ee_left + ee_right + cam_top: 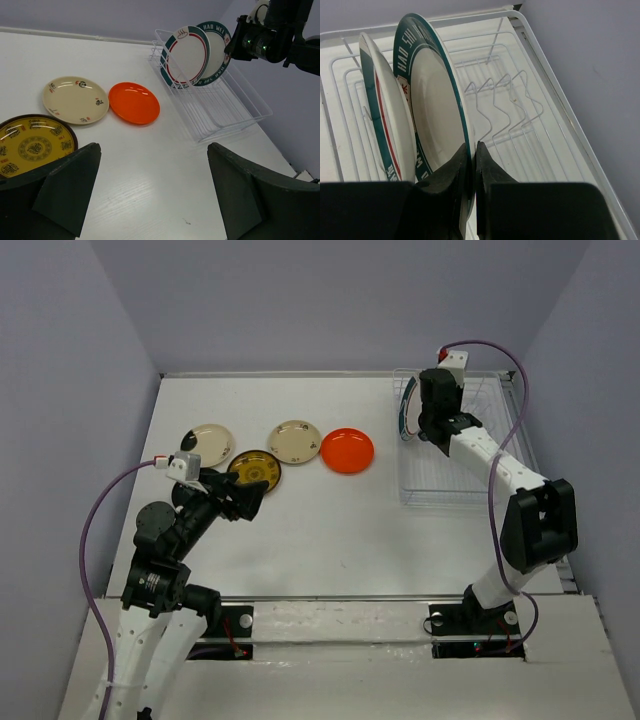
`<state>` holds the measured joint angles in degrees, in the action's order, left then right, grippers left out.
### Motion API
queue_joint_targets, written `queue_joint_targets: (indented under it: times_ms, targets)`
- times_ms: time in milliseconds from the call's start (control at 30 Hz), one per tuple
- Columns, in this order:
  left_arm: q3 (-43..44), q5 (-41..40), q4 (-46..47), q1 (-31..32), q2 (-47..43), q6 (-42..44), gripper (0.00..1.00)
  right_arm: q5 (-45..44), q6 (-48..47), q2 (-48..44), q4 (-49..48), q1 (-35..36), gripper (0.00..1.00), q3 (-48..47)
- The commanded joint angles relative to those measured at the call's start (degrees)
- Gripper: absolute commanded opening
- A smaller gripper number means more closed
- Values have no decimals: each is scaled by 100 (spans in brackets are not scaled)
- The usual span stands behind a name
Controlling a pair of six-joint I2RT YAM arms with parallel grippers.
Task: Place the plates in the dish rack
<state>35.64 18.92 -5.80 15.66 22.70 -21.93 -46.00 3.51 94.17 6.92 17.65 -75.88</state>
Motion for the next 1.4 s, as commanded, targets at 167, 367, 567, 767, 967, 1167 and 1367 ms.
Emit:
queue_joint_targets:
  times_ms: [167, 367, 567, 767, 967, 1167, 1367]
  targets:
    - [66, -37, 194, -10, 15, -4, 99, 144, 423, 14, -138, -25, 32, 90]
    - [66, -28, 202, -10, 7, -13, 99, 196, 414, -197, -42, -25, 55, 82]
    - [57, -28, 202, -19, 15, -21, 99, 275, 370, -758, 344, -25, 60, -182]
    - [66, -72, 185, -37, -20, -22, 99, 1460, 913, -1637, 767, 54, 69, -69]
    - [75, -143, 159, -133, -2, -56, 99, 3227, 1731, -1701, 355, 1202, 75, 328]
    - [119, -274, 97, -186, 7, -39, 99, 3659, 3189, -867, -1173, 2294, 67, 863]
    - [137, -301, 62, -204, -20, -4, 99, 4019, 4579, 414, -2484, 2656, 48, 1032]
